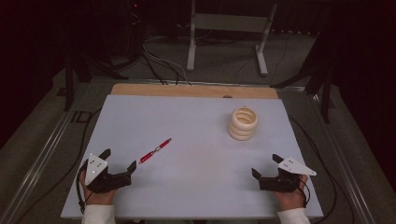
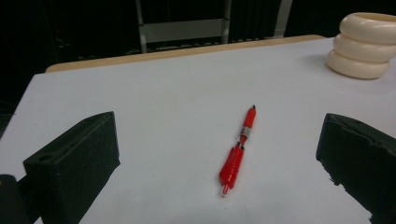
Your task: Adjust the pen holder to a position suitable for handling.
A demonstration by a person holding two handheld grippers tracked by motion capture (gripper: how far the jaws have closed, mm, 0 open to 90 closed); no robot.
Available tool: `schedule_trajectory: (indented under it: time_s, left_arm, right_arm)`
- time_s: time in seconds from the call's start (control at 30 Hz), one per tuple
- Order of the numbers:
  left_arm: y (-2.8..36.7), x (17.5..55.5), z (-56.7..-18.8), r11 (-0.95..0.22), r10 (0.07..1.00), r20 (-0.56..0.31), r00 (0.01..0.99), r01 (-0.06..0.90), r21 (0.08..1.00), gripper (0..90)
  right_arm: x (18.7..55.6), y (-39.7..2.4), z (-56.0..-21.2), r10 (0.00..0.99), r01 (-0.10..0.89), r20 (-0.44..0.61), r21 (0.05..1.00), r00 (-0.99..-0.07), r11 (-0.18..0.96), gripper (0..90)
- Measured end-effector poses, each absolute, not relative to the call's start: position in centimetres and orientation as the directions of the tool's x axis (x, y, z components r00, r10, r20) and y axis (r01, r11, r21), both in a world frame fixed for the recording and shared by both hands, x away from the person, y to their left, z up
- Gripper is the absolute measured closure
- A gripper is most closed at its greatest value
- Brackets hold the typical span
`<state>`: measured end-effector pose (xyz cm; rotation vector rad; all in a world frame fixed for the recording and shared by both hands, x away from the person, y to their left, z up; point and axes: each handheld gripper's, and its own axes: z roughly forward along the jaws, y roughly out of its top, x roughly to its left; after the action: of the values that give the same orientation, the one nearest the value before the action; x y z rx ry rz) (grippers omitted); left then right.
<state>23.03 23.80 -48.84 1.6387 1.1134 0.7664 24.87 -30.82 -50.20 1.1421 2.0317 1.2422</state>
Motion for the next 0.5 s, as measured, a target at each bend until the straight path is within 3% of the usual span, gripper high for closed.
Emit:
schedule_trajectory:
  time_s: [0.5]
  left_arm:
    - [24.13,22.88,-48.97,-0.093,0.93,-0.025,0.366,0.299,0.95,0.0]
  right_arm:
    - [24.63,-30.87,-49.54,0.868,0.405,0.026,0.891,-0.496,0.205,0.0]
